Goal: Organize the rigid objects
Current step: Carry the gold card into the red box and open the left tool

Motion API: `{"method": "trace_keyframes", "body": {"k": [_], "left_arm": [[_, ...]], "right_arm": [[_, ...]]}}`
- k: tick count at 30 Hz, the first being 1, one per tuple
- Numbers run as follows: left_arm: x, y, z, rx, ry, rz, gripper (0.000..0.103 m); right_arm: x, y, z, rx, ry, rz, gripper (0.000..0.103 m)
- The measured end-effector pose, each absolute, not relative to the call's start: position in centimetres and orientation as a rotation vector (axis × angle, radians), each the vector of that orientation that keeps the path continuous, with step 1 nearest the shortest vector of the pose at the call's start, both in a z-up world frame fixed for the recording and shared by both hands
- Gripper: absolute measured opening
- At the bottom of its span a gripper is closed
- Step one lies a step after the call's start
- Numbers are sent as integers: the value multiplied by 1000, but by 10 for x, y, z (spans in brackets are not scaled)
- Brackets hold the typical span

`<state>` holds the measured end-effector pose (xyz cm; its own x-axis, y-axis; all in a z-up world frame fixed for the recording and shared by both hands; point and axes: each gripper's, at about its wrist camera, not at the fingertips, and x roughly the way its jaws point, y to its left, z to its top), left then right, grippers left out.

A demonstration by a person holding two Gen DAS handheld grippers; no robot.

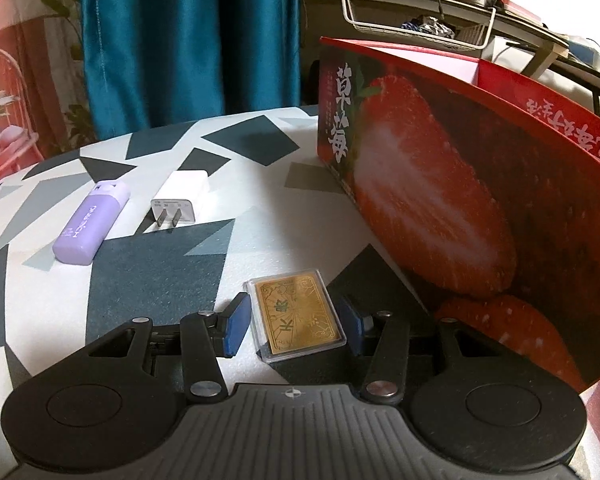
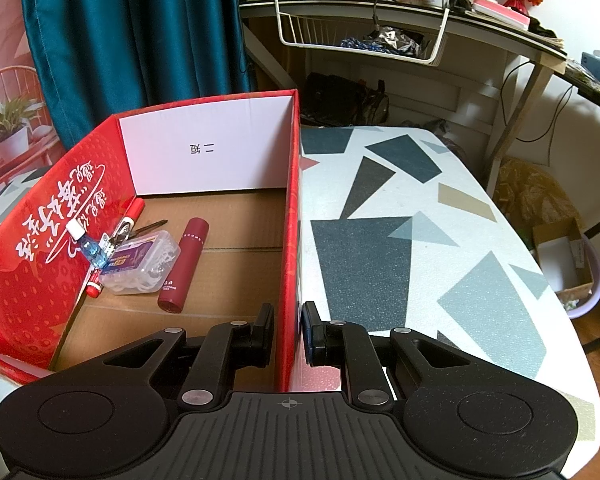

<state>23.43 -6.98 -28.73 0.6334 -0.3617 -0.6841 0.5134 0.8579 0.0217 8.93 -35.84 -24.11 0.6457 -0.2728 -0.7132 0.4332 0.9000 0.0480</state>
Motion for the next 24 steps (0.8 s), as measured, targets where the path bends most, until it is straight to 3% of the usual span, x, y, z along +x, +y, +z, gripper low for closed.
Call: {"method": "trace_keyframes", "body": {"k": [24], "left_arm": [[248, -57, -274, 170, 742, -513, 50]], "right_arm": [[90, -358, -240, 215, 772, -405, 17]]}}
